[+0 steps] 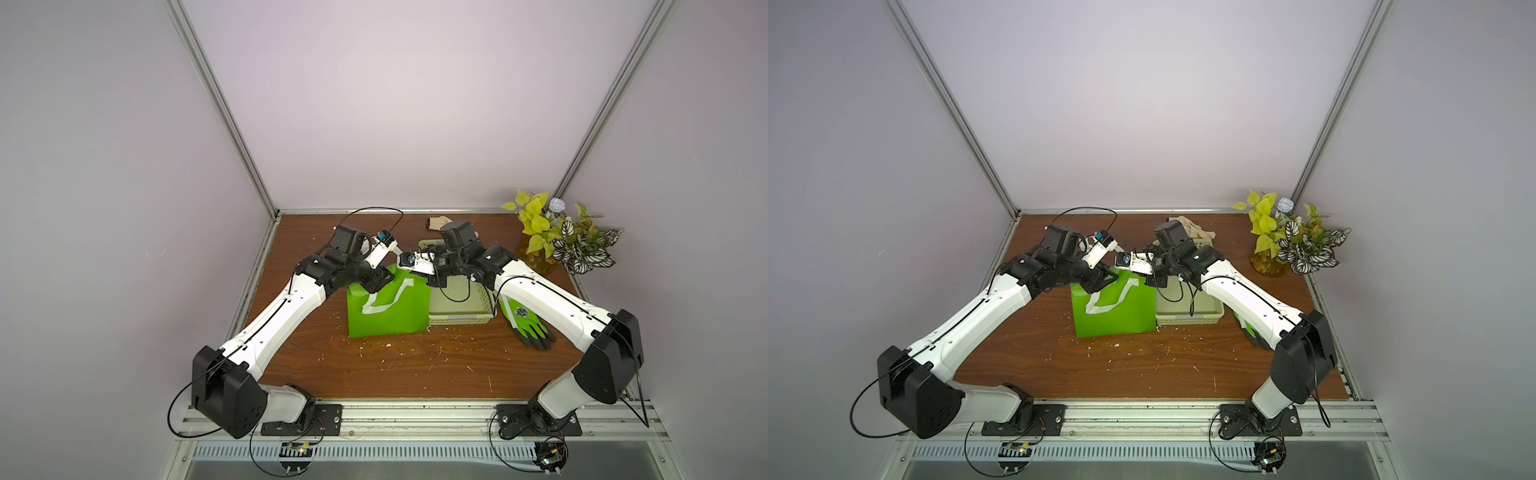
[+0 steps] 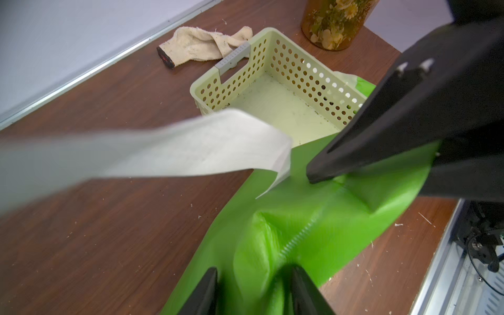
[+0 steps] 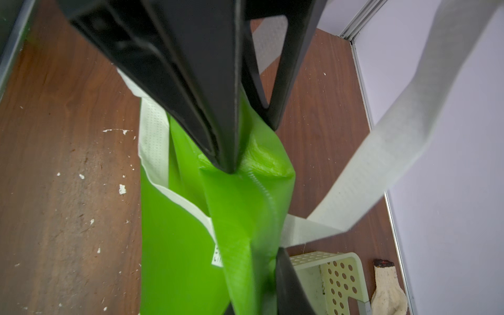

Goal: Place the ice pack in the delivery bag
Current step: Seal the delivery bag at the center of the board.

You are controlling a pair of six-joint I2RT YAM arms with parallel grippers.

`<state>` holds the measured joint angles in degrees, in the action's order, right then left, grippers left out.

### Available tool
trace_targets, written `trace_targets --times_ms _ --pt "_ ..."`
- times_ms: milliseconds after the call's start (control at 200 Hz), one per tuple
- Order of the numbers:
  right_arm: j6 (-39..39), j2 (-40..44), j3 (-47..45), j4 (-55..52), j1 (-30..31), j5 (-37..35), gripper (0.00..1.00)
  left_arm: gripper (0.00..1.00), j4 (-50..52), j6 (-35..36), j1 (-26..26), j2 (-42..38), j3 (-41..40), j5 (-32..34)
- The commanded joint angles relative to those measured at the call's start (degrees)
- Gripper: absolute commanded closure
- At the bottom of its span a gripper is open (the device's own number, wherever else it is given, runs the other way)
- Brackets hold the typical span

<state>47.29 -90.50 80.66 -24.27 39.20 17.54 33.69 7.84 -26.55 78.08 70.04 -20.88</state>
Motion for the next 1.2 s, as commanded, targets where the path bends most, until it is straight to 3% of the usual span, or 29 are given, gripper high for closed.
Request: trace_targets --times_ms 0,235,510,605,686,826,1086,1191 --pt "-0.66 1.99 0.02 2.91 -0.32 -1.91 0.81 0.54 4.45 1.99 0.35 1.02 -1.65 3.14" --pt "-0.2 2.26 -0.15 2.85 -0.32 -3.03 0.73 0.56 5.23 4.18 0.36 1.45 -1.48 5.76" --pt "2.01 7.69 -3.59 0.28 -0.62 -2.09 0.36 0.68 5.33 5.03 0.35 0.78 -1.14 8.18" --pt "1.48 12.06 -6.13 0.28 -1.84 2.52 0.21 0.71 5.33 5.26 0.35 0.4 -1.23 8.1" --pt "-0.11 14.38 -5.99 0.41 -3.28 8.47 0.14 0.71 5.33 5.35 0.35 0.02 -1.3 7.79" --pt "-3.6 13.24 -3.94 2.63 -4.15 14.17 0.09 0.72 5.33 5.61 0.35 -0.72 -1.35 7.2" --pt "-2.9 4.57 -0.46 1.28 -3.96 15.13 0.07 0.74 5.25 6.11 0.35 -2.31 -1.81 6.12" --pt "-3.16 2.41 0.11 1.07 -3.88 15.73 0.12 0.74 5.25 6.05 0.35 -2.58 -2.06 5.88"
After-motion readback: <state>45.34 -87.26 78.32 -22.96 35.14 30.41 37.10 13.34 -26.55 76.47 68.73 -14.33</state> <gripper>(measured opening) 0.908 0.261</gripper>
